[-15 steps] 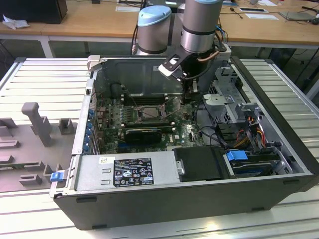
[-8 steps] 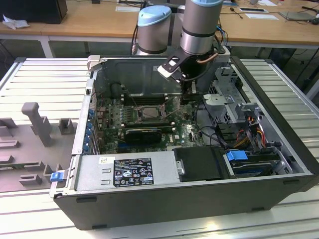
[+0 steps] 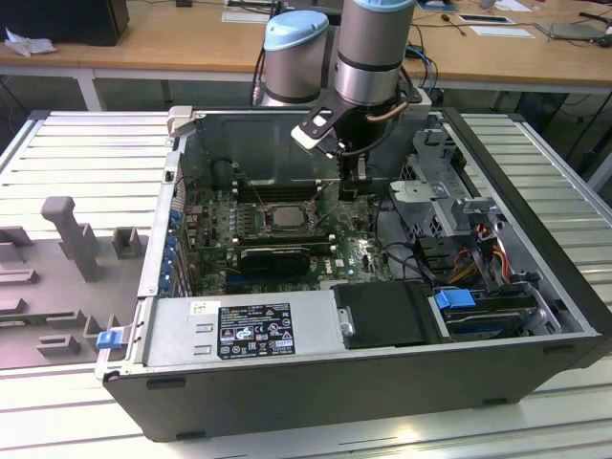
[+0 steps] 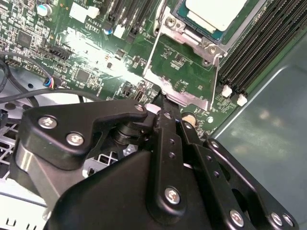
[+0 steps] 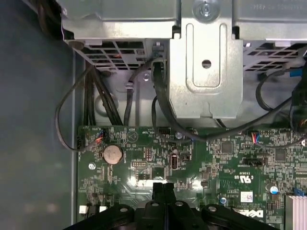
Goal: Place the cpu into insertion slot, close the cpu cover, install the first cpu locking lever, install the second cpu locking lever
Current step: 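Close the cpu cover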
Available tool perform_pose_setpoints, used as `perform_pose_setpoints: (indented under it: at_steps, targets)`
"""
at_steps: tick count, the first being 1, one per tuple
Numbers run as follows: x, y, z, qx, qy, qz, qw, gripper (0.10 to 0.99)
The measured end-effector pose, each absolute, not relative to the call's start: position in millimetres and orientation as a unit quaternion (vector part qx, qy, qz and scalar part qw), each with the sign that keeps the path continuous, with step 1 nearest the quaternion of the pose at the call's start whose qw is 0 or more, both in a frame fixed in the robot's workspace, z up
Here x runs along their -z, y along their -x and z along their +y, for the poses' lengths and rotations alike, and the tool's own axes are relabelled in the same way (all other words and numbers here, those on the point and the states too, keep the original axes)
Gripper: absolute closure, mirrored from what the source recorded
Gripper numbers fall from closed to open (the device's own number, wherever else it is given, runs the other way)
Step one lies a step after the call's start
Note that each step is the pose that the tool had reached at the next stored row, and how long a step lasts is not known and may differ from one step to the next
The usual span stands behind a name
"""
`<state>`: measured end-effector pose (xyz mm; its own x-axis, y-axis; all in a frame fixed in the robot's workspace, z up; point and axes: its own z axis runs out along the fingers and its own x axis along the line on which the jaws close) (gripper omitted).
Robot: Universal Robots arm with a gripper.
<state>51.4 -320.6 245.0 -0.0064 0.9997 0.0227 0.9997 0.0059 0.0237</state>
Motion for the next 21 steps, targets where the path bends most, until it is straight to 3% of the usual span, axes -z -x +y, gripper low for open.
perform_pose_setpoints:
  at_steps: [21]
  targets:
    - [-244.9,-42.7,-320.6,-0.016,-0.705,0.709,0.000,0.980]
